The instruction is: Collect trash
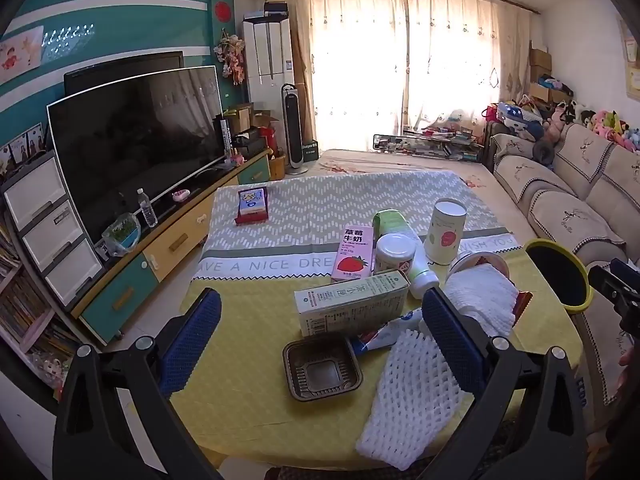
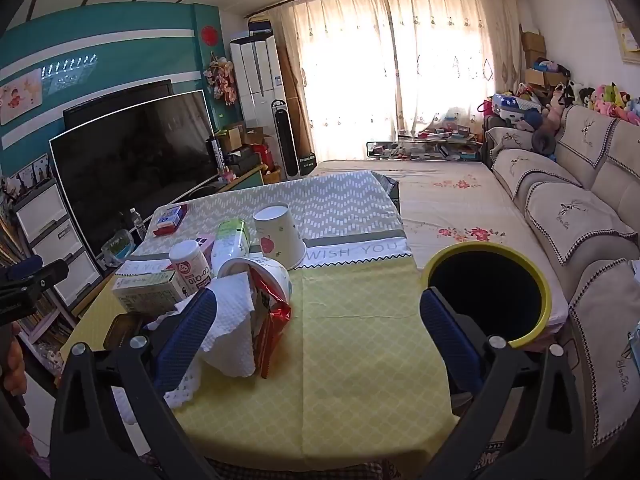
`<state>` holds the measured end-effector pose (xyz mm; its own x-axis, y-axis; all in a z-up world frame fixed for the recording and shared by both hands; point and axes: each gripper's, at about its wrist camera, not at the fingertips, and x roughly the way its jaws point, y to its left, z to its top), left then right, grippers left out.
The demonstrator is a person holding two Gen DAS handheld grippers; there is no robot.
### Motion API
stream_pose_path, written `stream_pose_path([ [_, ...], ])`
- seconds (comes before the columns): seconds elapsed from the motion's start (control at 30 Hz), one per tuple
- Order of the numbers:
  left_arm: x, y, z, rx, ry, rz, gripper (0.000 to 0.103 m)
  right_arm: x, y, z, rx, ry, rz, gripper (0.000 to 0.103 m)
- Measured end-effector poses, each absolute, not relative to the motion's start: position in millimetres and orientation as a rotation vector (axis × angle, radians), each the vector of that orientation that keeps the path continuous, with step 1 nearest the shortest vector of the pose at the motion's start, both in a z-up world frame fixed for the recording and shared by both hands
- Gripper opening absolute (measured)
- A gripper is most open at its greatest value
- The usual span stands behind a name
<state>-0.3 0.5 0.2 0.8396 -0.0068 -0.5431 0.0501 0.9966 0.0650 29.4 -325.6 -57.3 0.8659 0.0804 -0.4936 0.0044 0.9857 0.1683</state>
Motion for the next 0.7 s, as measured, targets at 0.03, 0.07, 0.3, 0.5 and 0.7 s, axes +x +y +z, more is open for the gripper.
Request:
stream_pose_path([
  [0.03,-0.6,0.5,0.3,0.079,0.573,-0.029,0.099,29.3,-325.6,-57.3,0.169,0.522,0.042,0.097],
  [0.07,-0.8,0.6,0.4,0.08,0.572,-0.029,0.099,29.2,-325.5,-57.2,0.169,0.522,0.044,0.097],
  [0.3,-0.9,0.6,1.2,0.078,0.57,-0.029,0.099,29.3,-324.8,-57.2,0.165,0.524,0.041,0.097],
  [0.5,-2.5,1.7,4.2,0.078,0.569,-0.029,0.099,29.7,-324.8,-57.4,0.165,0.525,0.042,0.097],
  [0.7,-2.2,2.2,5.2,0.082,0.57,-0.028,0.099,29.7,-324.7,-57.3,0.164,0.525,0.042,0.097],
])
